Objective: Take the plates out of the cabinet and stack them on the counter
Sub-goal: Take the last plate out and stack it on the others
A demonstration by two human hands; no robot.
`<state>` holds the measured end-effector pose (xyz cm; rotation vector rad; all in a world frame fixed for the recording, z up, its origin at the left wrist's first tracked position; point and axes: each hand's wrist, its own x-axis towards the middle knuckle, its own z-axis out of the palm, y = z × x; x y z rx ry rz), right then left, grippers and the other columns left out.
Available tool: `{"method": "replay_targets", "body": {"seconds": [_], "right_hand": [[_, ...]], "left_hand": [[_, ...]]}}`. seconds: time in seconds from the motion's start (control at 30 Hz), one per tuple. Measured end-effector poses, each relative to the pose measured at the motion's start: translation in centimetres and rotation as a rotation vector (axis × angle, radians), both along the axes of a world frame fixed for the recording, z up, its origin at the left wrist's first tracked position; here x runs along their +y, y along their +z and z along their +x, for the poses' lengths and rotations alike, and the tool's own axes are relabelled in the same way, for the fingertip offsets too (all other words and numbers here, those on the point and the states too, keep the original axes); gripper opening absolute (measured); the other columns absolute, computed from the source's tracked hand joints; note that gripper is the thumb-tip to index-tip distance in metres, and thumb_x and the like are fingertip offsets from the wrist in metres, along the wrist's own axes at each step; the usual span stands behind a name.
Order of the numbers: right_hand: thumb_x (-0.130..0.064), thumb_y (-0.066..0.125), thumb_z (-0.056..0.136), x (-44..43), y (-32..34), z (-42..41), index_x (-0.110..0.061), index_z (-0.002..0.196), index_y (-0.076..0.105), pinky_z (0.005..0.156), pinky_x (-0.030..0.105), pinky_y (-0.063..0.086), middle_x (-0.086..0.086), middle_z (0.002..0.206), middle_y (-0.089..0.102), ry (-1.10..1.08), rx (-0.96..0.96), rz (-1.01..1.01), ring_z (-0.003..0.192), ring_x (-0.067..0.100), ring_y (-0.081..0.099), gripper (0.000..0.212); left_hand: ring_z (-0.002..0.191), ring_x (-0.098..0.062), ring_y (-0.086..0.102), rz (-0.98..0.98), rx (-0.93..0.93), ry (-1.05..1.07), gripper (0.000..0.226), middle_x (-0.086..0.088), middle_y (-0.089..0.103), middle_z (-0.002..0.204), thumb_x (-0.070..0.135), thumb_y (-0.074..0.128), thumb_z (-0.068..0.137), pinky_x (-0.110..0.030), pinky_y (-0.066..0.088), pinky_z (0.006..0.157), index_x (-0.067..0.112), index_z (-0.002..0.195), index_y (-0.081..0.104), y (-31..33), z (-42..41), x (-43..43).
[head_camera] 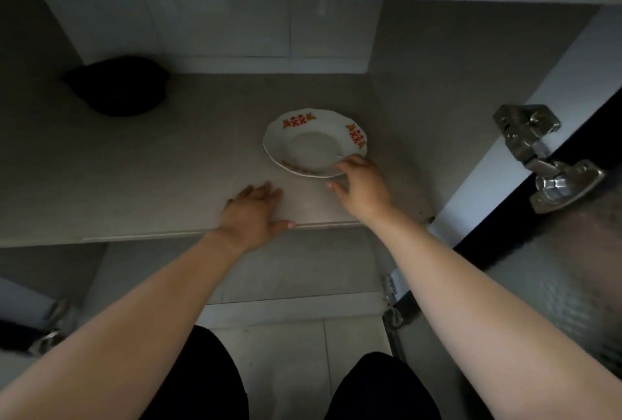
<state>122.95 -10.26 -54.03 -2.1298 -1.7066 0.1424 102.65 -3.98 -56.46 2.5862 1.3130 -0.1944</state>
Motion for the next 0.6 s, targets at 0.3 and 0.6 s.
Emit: {"method": "replay_targets", "body": {"seconds": [0.3, 0.6], "right_hand": [[-0.028, 0.057, 0.089, 1.4, -0.7, 0.7, -0.01, 0.107, 0.069, 0.091, 0.032, 0.046, 0.011, 0.119, 0.063, 0.003, 0.01, -0.005, 0.113, 0.029, 0.054, 0.028], [-0.02, 0.062, 0.085, -2.3, -1.9, 0.4, -0.006, 0.089, 0.072, 0.077, 0.038, 0.051, 0.013, 0.096, 0.068, 0.029, 0.024, 0.165, 0.097, 0.035, 0.058, 0.018]], "left_hand": [[0.143, -0.024, 0.018, 0.031, -0.007, 0.009, 0.078, 0.003, 0.015, 0.158, 0.064, 0.047, 0.082, -0.038, 0.025, 0.115, 0.03, 0.147, 0.019, 0.8, 0.3, -0.1], [0.144, -0.022, 0.015, 0.008, -0.009, 0.025, 0.078, 0.002, 0.013, 0.158, 0.063, 0.046, 0.084, -0.033, 0.018, 0.116, 0.029, 0.147, 0.018, 1.5, 0.2, -0.7]]}}
